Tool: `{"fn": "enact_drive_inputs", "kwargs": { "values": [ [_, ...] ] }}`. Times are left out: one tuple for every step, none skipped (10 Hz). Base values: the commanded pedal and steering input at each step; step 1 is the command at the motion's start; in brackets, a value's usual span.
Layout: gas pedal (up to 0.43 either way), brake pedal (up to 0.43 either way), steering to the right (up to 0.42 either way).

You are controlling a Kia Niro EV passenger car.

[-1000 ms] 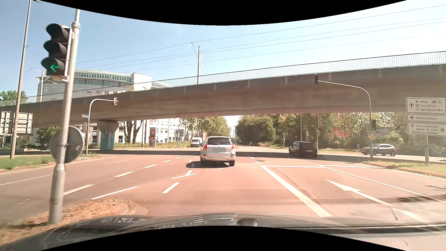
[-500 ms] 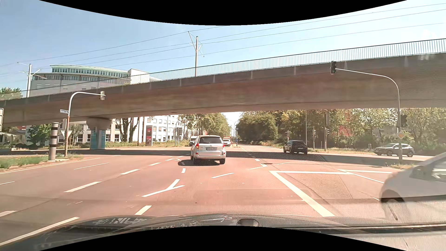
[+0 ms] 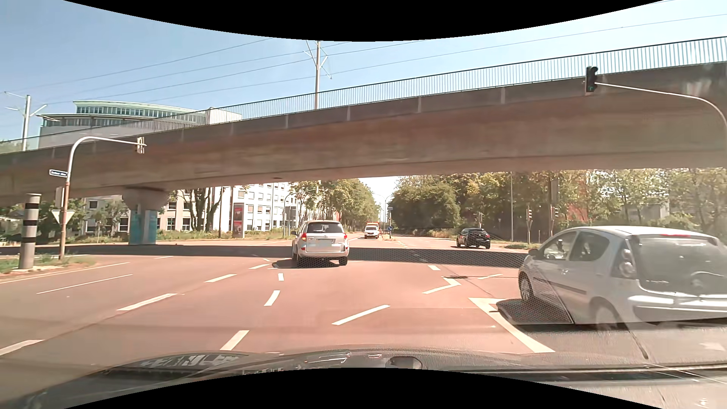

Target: Follow the waypoints while adhering to traffic rules and regulations

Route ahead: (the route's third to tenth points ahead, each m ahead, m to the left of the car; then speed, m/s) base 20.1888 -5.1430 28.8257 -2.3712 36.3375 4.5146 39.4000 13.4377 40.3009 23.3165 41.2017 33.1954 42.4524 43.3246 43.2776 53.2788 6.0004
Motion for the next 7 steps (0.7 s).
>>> {"fn": "enact_drive_inputs", "kwargs": {
  "values": [
    [0.177,0.0,-0.045],
    [0.177,0.0,-0.061],
    [0.177,0.0,-0.07],
    [0.177,0.0,-0.075],
    [0.177,0.0,-0.075],
    [0.177,0.0,-0.078],
    [0.177,0.0,-0.087]
  ]
}}
